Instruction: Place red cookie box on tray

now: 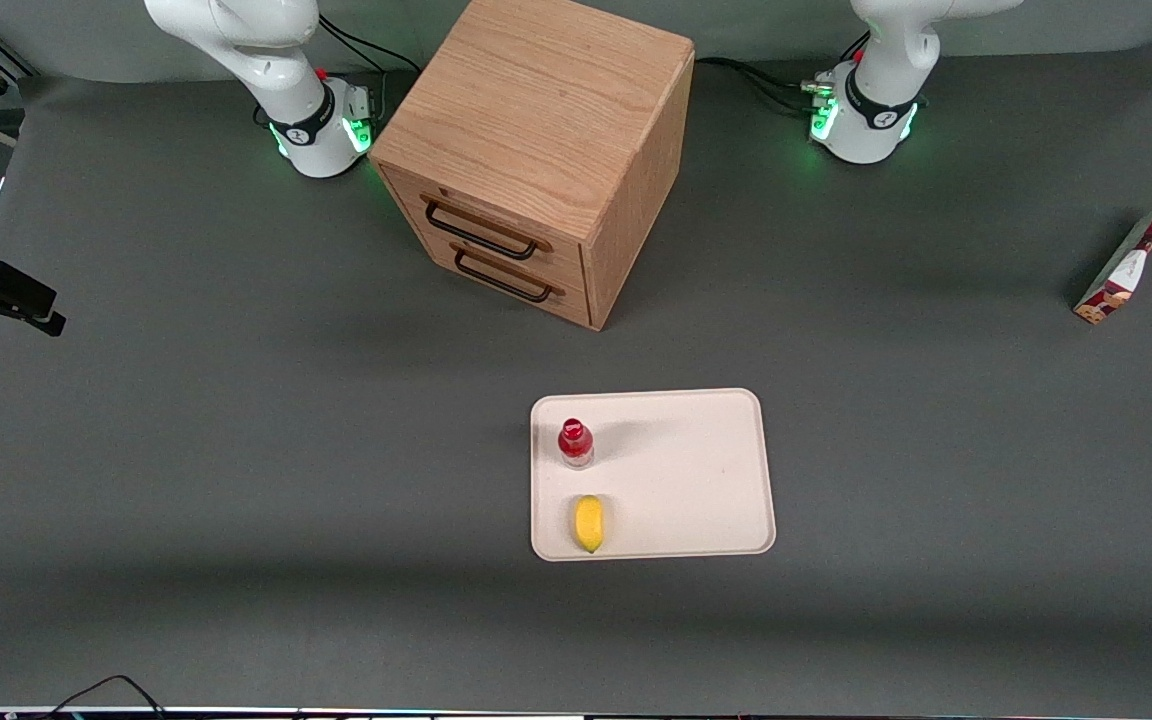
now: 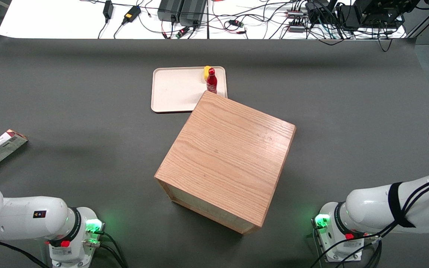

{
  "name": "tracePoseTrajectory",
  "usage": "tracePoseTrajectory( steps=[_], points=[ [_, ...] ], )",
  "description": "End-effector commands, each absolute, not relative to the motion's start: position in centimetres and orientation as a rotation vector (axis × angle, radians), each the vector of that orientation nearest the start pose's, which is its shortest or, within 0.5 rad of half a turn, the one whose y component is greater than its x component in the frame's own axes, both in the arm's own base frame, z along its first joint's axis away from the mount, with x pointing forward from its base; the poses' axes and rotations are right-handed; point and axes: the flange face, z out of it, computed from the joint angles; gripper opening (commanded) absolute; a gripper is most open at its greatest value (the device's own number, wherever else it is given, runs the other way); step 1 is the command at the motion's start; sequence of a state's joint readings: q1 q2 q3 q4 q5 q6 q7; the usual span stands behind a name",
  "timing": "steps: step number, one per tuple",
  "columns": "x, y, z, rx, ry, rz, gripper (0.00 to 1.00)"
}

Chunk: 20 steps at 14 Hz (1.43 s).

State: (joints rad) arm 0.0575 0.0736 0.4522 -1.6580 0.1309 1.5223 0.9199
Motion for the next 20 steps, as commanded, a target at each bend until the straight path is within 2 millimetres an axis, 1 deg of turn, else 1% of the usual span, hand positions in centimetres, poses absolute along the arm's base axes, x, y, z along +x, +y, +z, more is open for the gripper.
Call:
tracePoseTrajectory(
  steps=[1,2,3,5,6,7,8,9,11,13,15,17,18,19,20],
  points=[
    [45.3,32.4,48.4,-3.035,0.806,0.378,1.00],
    [43.4,34.5,45.9,-3.035,0.834,0.371,1.00],
    [42.3,35.8,43.2,-3.027,0.875,0.380,1.00],
    [38.9,38.3,38.2,-3.017,0.908,0.371,1.00],
    [37.1,39.0,35.5,-3.003,0.932,0.354,1.00],
    [36.2,39.1,33.3,-2.979,0.952,0.344,1.00],
    [34.9,39.6,31.7,-2.963,0.961,0.329,1.00],
    [34.0,39.8,30.3,-2.953,0.979,0.314,1.00],
    [33.3,40.0,27.8,-2.954,1.019,0.300,1.00],
    [32.4,40.9,25.5,-2.965,1.046,0.259,1.00],
    [31.9,41.4,22.8,-2.981,1.066,0.200,1.00],
    [31.3,41.4,20.6,-3.012,1.074,0.126,1.00],
    [31.0,41.4,20.0,-3.021,1.075,0.095,0.97],
    [31.0,41.3,19.7,-3.032,1.057,0.081,0.57],
    [31.2,41.3,19.7,-3.038,1.057,0.076,0.08]
  ],
)
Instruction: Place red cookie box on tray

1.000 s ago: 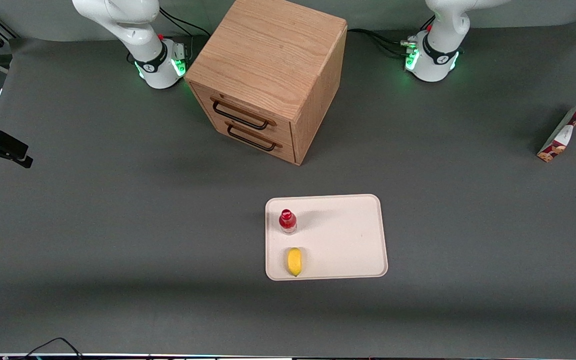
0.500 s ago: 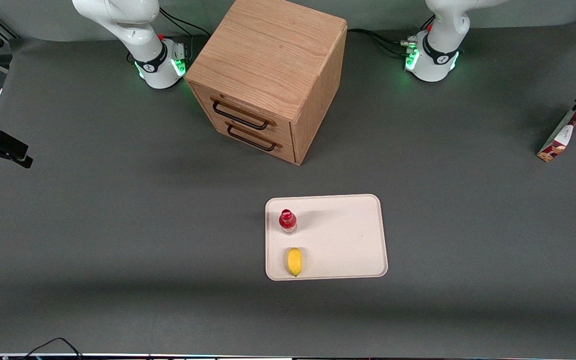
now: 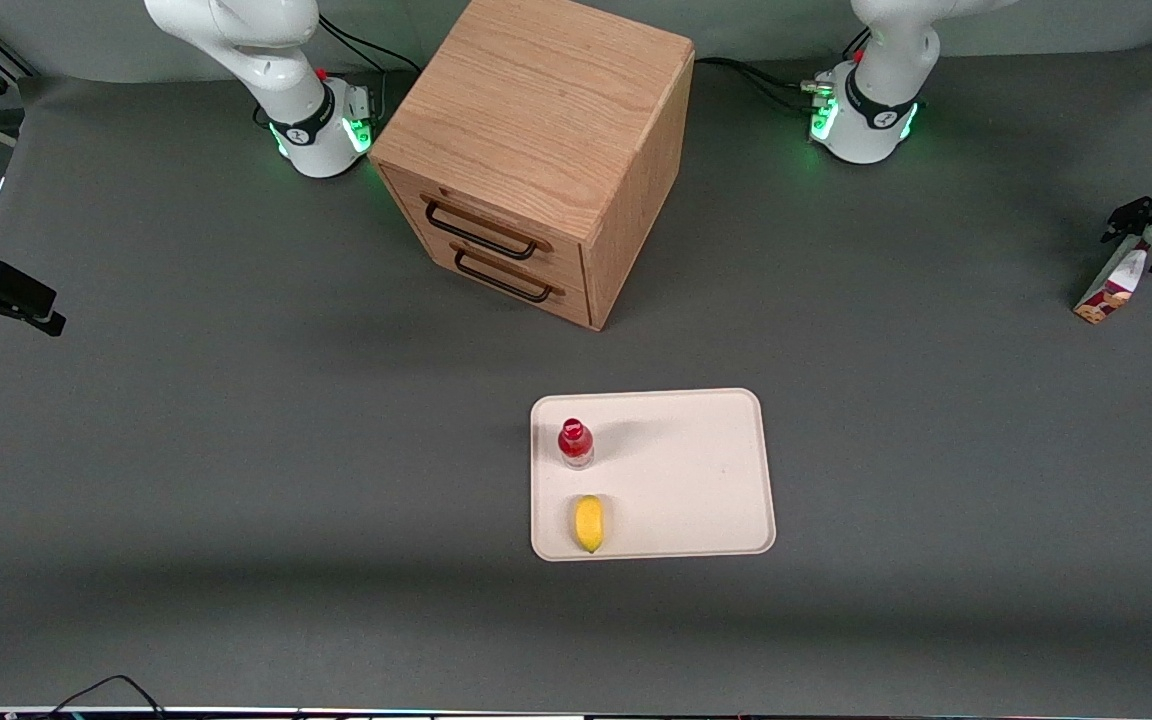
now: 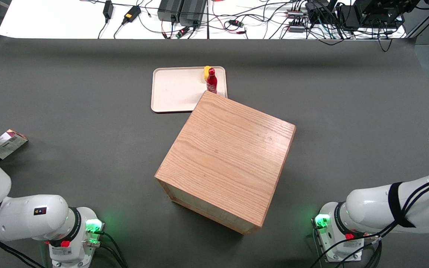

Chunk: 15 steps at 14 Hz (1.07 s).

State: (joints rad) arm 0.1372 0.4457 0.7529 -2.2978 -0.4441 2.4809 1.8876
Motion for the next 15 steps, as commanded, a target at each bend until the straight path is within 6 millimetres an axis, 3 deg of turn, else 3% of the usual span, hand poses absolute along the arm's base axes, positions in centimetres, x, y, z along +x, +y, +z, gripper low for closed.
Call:
tracePoseTrajectory(
  steps=[1,6,9,12,15],
  points=[
    [31.2,41.4,19.8,-3.044,1.050,0.074,0.00],
    [32.8,41.7,20.9,-3.051,1.058,0.047,0.00],
    [35.3,42.6,23.6,-3.138,1.048,-0.001,0.00],
    [39.2,43.4,28.6,-3.221,0.964,0.027,0.00],
    [44.8,43.0,36.8,-3.271,0.805,0.124,0.00]
  ],
)
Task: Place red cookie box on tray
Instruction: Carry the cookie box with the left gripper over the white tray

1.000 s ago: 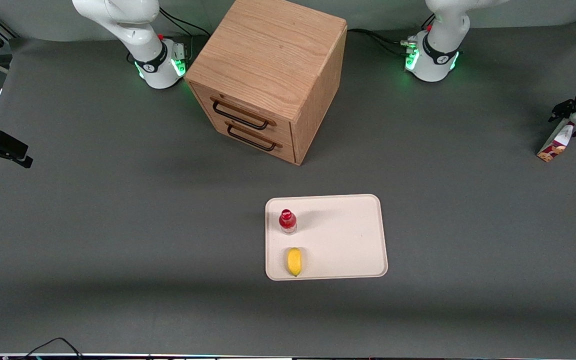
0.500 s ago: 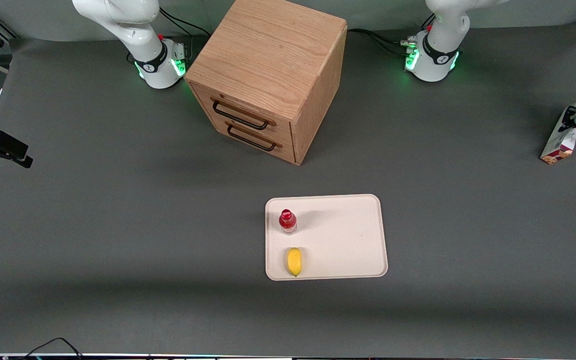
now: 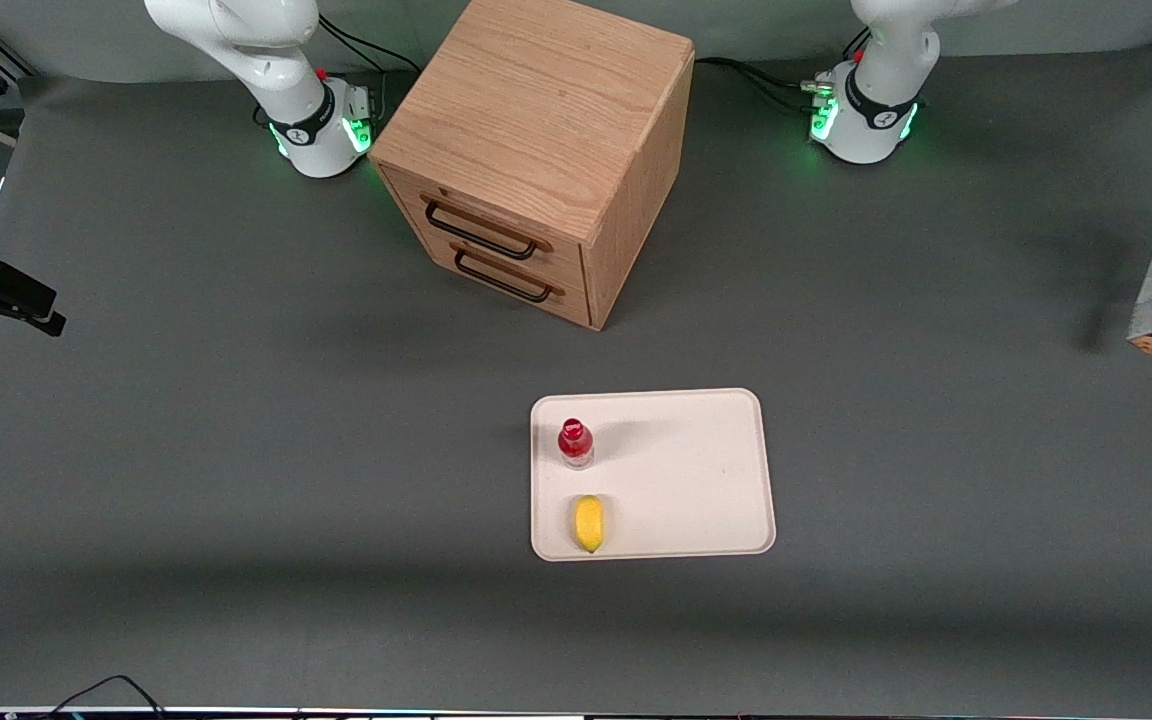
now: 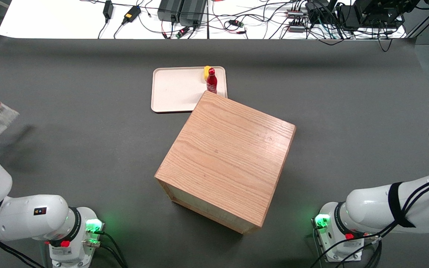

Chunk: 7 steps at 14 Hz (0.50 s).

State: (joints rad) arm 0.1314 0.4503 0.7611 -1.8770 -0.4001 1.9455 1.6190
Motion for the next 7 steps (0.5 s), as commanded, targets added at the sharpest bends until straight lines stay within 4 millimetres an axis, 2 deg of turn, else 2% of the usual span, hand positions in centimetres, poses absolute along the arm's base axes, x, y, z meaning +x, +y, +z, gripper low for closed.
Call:
tracePoseTrajectory(
  steps=[1,3,6,7],
  points=[
    [47.2,41.8,39.8,-3.267,0.770,0.164,0.00],
    [51.1,38.5,45.5,-3.266,0.696,0.241,0.00],
    [55.3,31.4,52.9,-3.264,0.564,0.324,0.00],
    [56.3,29.0,54.7,-3.259,0.515,0.326,0.00]
  ],
)
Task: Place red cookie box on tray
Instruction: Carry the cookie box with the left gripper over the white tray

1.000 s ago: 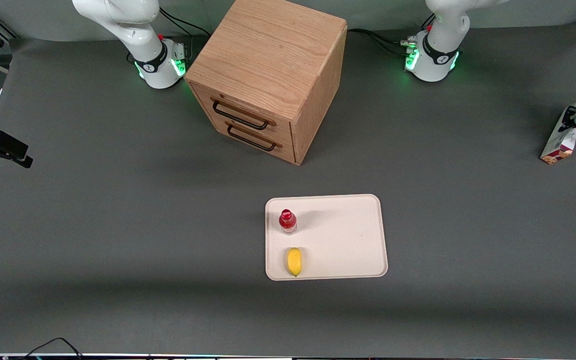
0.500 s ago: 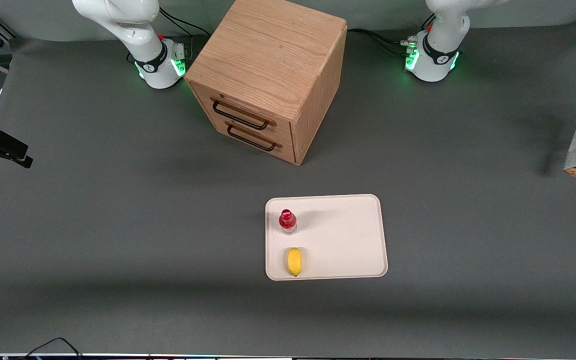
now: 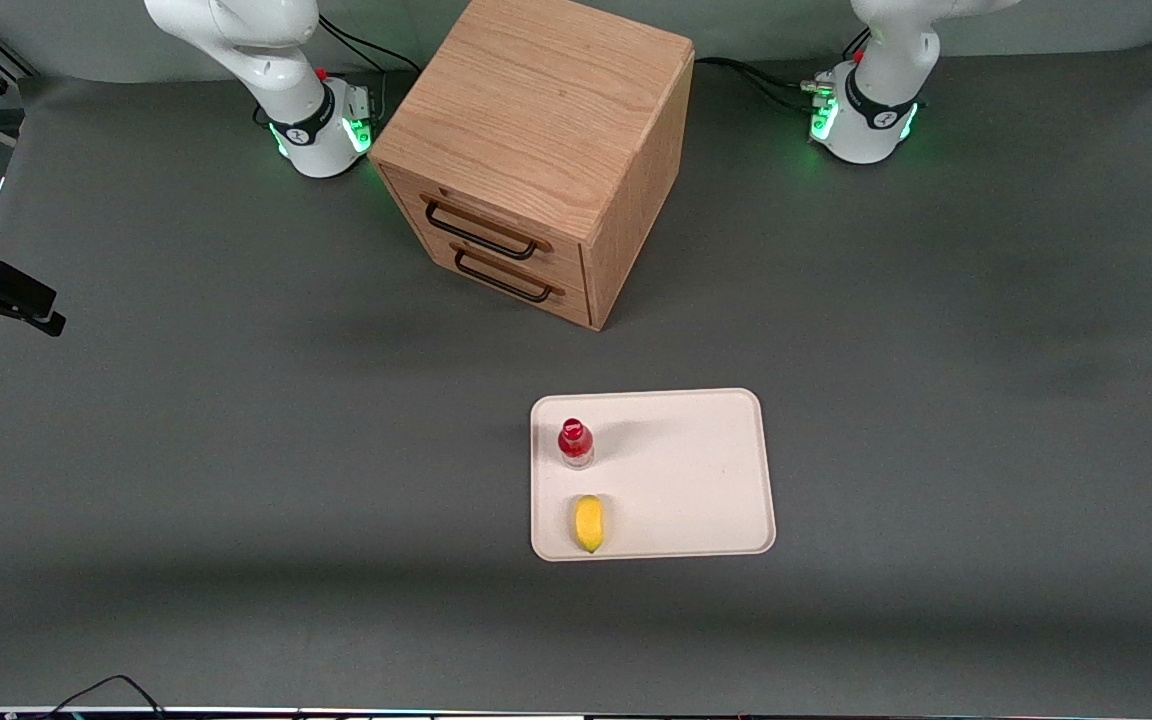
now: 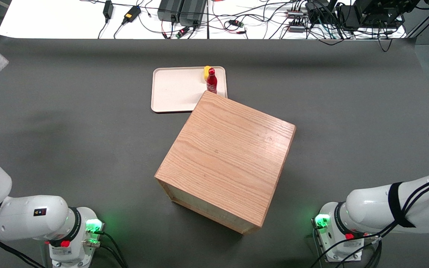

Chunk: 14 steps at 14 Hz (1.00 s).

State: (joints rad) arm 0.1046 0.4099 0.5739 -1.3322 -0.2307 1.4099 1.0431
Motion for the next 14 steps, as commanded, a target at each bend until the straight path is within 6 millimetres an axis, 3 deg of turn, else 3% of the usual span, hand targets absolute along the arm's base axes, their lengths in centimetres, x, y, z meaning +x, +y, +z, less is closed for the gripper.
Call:
tracePoseTrajectory(
  steps=[1,2,4,7,9,11,12,14],
  points=[
    [57.5,25.5,56.2,-3.250,0.435,0.331,0.00],
    [58.5,21.9,57.4,-3.233,0.333,0.329,0.00],
    [60.5,12.4,58.6,-3.197,0.165,0.347,0.00],
    [61.8,1.9,58.6,-3.192,-0.055,0.354,0.00],
    [62.8,-4.1,56.7,-3.188,-0.140,0.370,0.00],
    [64.0,-10.5,53.5,-3.184,-0.224,0.330,0.00],
    [64.4,-14.4,50.9,-3.162,-0.237,0.310,0.00],
    [65.6,-19.1,46.2,-3.188,-0.249,0.289,0.00]
  ],
)
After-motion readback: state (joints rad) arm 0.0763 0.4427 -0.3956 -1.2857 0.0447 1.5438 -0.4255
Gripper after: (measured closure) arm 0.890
